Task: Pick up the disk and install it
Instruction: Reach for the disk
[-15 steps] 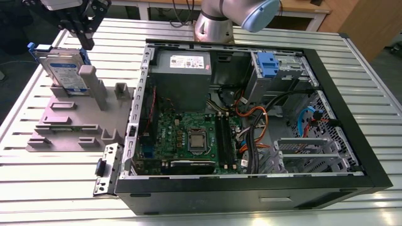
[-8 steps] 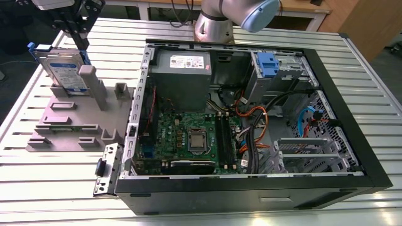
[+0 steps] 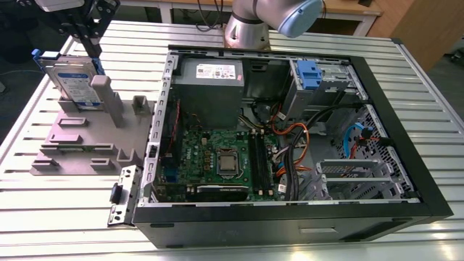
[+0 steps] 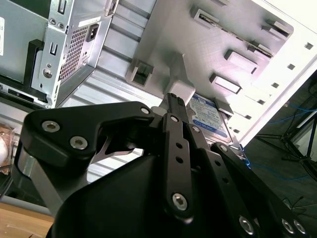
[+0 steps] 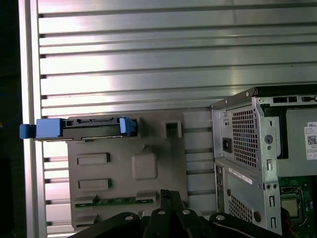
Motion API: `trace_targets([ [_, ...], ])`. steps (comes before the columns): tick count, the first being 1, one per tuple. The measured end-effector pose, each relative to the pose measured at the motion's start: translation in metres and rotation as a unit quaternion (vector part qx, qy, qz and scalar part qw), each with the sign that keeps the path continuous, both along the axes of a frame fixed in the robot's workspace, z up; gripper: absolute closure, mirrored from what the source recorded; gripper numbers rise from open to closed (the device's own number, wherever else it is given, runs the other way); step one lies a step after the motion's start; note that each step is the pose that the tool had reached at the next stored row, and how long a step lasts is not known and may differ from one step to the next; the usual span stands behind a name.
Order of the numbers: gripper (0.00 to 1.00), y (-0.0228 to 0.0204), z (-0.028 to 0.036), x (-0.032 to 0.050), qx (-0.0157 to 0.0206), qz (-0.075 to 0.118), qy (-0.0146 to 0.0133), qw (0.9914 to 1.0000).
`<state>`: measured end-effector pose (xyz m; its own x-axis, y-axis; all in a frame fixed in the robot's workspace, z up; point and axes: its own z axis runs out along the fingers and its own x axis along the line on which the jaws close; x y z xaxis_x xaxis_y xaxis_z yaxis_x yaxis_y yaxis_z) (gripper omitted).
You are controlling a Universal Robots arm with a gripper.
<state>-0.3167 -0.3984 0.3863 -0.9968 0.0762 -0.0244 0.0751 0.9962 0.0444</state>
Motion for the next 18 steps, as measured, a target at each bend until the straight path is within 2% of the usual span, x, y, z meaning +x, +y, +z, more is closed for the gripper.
trace_targets([
  [4, 0.89, 0.0, 0.0, -0.0011, 0.0, 0.0, 0.0, 1.0],
  [8, 0.89, 0.0005, -0.0006, -0.0065, 0.0, 0.0, 0.0, 1.0],
  [14, 0.89, 0.0071, -0.003, -0.0222, 0.0, 0.001, 0.0, 1.0],
  [18, 0.89, 0.0091, -0.0047, -0.0314, 0.0, 0.002, 0.0, 1.0],
])
